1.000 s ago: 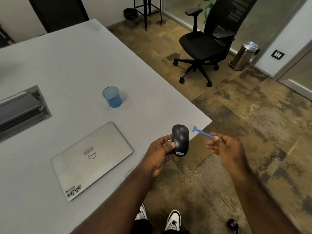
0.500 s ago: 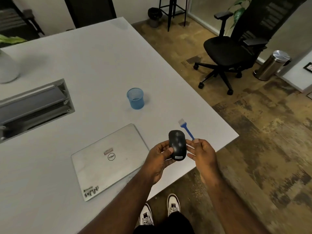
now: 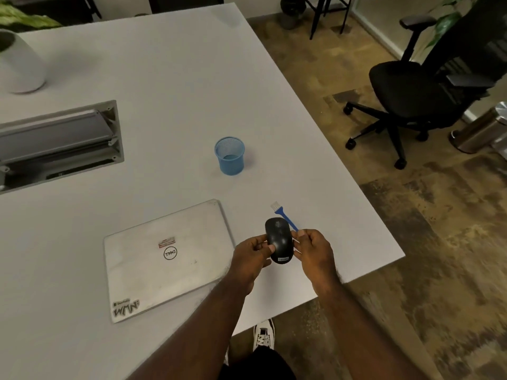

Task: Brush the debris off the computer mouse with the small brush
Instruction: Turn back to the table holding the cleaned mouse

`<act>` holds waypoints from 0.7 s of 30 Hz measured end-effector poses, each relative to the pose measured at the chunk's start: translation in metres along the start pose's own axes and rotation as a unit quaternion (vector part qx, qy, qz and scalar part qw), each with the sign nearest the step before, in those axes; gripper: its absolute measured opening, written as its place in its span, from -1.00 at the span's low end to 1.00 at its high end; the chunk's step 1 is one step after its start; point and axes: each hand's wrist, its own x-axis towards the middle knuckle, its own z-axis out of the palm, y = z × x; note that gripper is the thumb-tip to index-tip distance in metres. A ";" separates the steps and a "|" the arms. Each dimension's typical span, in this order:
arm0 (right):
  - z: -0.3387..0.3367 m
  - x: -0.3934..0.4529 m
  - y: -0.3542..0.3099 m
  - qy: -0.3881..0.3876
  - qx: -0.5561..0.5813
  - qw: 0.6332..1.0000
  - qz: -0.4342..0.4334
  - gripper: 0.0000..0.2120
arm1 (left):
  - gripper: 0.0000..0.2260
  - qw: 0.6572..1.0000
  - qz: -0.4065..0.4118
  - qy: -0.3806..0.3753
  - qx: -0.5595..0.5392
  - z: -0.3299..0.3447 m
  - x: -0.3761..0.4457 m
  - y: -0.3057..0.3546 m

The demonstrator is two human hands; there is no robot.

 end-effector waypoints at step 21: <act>0.024 0.084 0.030 -0.039 -0.123 0.991 -0.023 -0.86 | -0.70 0.995 -0.040 0.093 -0.013 0.013 0.074 -0.016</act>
